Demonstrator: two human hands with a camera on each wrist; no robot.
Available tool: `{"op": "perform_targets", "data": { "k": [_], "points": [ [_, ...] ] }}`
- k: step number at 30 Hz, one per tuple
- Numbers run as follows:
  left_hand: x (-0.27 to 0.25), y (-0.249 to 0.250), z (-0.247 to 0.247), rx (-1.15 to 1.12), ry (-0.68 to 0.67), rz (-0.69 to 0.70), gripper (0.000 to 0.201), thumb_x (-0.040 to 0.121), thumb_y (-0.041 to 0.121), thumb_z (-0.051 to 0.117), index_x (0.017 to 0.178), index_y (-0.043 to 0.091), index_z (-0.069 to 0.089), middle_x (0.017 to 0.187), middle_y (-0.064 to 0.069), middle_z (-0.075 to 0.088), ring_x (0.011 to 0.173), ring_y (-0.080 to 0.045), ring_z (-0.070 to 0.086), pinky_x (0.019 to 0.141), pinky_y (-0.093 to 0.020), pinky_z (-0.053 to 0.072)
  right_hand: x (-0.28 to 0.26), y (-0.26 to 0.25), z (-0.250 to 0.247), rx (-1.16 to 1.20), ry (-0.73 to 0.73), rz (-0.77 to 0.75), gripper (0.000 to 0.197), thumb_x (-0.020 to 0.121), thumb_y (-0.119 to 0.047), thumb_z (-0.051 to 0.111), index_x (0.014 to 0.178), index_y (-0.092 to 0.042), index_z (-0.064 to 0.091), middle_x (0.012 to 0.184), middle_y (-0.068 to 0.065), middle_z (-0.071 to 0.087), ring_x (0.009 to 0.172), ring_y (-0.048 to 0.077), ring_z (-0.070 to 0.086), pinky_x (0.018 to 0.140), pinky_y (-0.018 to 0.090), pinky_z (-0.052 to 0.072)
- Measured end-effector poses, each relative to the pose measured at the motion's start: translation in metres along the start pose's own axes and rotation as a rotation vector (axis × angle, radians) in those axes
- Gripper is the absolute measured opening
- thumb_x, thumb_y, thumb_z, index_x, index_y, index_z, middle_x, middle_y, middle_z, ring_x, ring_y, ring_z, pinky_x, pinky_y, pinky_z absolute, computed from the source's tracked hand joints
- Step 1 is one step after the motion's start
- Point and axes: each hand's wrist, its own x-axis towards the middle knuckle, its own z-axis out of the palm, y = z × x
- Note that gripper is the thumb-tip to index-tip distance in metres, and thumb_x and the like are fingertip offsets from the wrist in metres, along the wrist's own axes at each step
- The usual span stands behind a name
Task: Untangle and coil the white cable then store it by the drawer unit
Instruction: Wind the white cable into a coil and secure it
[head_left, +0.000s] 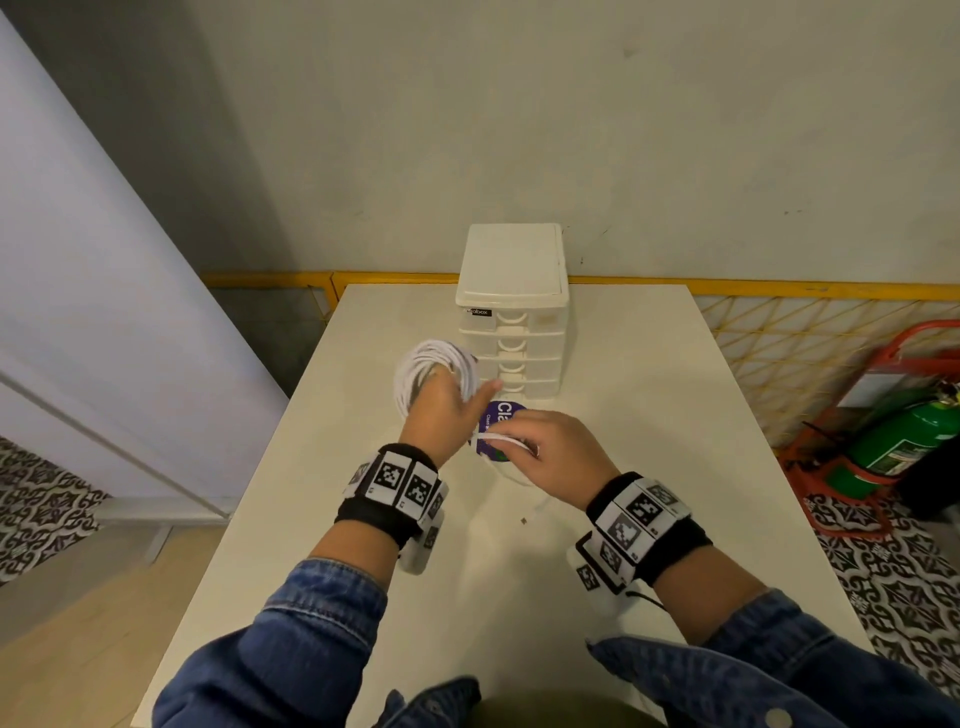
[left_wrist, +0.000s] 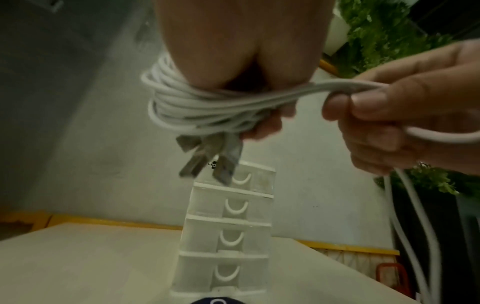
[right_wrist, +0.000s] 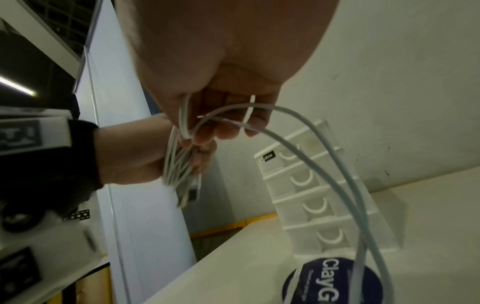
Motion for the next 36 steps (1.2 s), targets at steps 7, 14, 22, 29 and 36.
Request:
{"op": "perform_targets", "data": {
  "k": [7,14,22,29,36],
  "points": [
    [-0.013,0.006,-0.001,-0.146,-0.603,-0.068,0.080,0.077,0.068,0.055,0.065,-0.011,0.056,0.046,-0.016,0.052,0.038,-0.022,0.047,0.045,-0.025,0.041,0.003,0.014,-0.014,-0.177,0.017,-0.013,0.016,0.075,-0.030,0.059,0.078,-0.019,0.070,0.073,0.000,0.069,0.072,0.023,0.060,0.070,0.031,0.038],
    [-0.013,0.006,-0.004,-0.162,-0.567,-0.067,0.025,0.074,0.025,0.078,0.084,0.010,0.062,0.061,-0.004,0.058,0.044,-0.017,0.047,0.042,-0.027,0.038,-0.007,0.047,-0.022,-0.244,0.075,0.079,0.022,0.074,-0.042,0.062,0.085,-0.029,0.074,0.089,-0.005,0.070,0.095,0.021,0.060,0.090,0.032,0.032],
    [-0.016,0.010,-0.007,-0.204,-0.535,-0.178,0.018,0.082,0.020,0.069,0.081,0.007,0.056,0.052,-0.001,0.049,0.035,-0.009,0.040,0.038,-0.020,0.032,-0.013,0.049,-0.012,-0.086,-0.081,0.204,0.039,0.085,-0.029,0.063,0.123,-0.023,0.056,0.129,-0.001,0.058,0.129,0.018,0.042,0.111,0.034,0.025],
    [-0.021,0.019,-0.014,-0.299,-0.487,-0.193,0.025,0.089,0.019,0.062,0.067,0.017,0.050,0.040,0.009,0.043,0.035,-0.010,0.035,0.039,-0.022,0.029,-0.007,0.035,-0.007,0.068,0.002,0.330,0.020,0.094,-0.021,0.046,0.110,-0.014,0.057,0.092,-0.001,0.066,0.083,0.020,0.061,0.073,0.030,0.044],
    [-0.040,0.027,-0.001,-0.211,-0.814,-0.195,0.035,0.083,0.026,0.065,0.056,0.016,0.046,0.040,0.001,0.045,0.036,-0.016,0.036,0.046,-0.027,0.032,0.001,0.031,-0.020,0.014,0.131,0.204,0.017,0.096,-0.019,0.042,0.096,-0.011,0.056,0.087,-0.004,0.058,0.079,0.013,0.053,0.066,0.018,0.034]
  ]
}}
